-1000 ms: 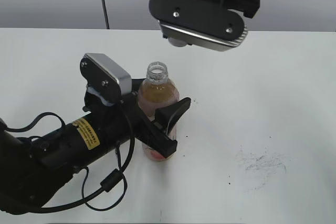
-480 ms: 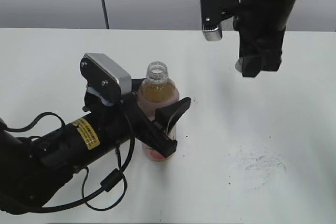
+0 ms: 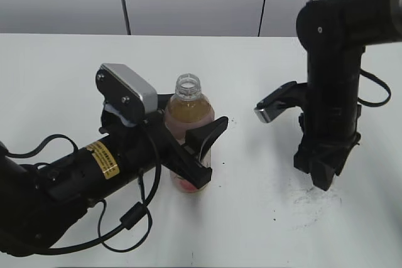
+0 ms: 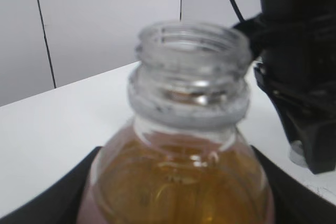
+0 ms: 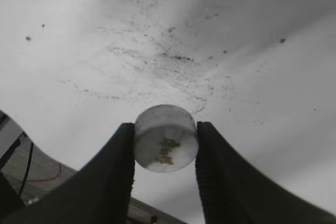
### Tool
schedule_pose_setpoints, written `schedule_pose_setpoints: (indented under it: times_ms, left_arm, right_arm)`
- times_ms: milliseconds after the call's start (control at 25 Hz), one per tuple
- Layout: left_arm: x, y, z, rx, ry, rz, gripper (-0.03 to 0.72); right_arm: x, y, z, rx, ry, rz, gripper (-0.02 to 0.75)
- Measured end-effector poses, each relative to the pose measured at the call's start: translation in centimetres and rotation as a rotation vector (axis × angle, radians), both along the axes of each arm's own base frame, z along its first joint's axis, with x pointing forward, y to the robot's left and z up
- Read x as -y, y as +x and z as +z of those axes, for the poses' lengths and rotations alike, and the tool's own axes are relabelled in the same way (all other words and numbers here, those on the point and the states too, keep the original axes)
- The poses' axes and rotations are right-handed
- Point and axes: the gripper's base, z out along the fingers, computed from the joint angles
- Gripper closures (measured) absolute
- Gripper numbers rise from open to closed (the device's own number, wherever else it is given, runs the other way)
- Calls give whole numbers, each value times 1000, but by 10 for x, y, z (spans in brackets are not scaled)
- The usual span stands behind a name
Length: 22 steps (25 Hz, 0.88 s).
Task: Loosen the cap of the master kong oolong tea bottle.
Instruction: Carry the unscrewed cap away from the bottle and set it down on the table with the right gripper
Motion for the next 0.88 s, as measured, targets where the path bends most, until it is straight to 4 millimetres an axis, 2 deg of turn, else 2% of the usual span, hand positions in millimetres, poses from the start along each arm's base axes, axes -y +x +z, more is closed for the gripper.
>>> schedule_pose_setpoints:
  times_ms: [200, 320, 440, 880]
  left_arm:
    - [0, 0, 0, 0, 0, 0, 242]
    - [0, 0, 0, 0, 0, 0, 242]
    - [0, 0, 0, 0, 0, 0, 242]
    - [0, 0, 0, 1, -1, 0, 242]
  right_arm:
    - [10, -5, -24, 111, -46, -77, 465]
    - [20, 0, -29, 205, -97, -138, 465]
    - [24, 8, -31, 266, -69, -206, 465]
    - [18, 5, -32, 218, 11, -319, 465]
